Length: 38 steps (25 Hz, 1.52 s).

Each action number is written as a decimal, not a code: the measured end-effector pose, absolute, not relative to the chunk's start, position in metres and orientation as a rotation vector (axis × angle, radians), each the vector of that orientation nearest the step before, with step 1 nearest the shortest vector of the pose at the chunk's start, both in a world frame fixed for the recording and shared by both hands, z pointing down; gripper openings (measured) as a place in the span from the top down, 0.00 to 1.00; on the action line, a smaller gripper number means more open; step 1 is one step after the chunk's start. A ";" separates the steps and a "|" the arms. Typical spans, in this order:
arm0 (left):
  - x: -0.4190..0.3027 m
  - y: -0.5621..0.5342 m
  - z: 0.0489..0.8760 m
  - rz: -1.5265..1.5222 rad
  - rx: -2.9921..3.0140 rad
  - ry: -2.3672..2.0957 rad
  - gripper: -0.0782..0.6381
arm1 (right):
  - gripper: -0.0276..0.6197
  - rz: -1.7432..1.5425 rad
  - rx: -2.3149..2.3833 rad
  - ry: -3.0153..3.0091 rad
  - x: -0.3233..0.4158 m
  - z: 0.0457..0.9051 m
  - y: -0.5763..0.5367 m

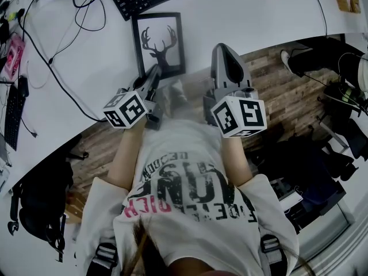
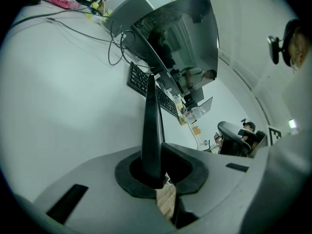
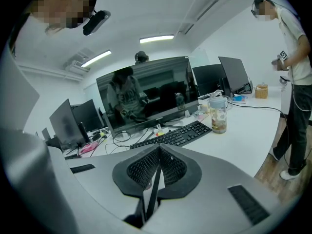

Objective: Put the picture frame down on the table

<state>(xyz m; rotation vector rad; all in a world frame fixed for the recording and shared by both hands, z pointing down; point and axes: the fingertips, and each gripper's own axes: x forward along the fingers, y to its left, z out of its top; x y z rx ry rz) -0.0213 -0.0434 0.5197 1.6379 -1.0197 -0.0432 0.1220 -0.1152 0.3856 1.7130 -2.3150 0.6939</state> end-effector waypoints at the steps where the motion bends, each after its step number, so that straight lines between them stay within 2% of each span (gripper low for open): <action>1: -0.021 -0.043 0.520 -0.042 1.634 -1.021 0.85 | 0.96 0.694 1.712 -2.316 0.122 0.385 -0.115; 18: -0.028 -0.042 0.531 0.098 1.644 -1.102 0.77 | 0.96 0.696 1.689 -2.330 0.119 0.384 -0.118; 28: -0.039 -0.040 0.537 0.237 1.693 -1.216 0.66 | 0.96 0.698 1.676 -2.336 0.117 0.384 -0.115; 38: -0.049 -0.034 0.547 0.308 1.683 -1.267 0.59 | 0.96 0.698 1.669 -2.337 0.115 0.385 -0.112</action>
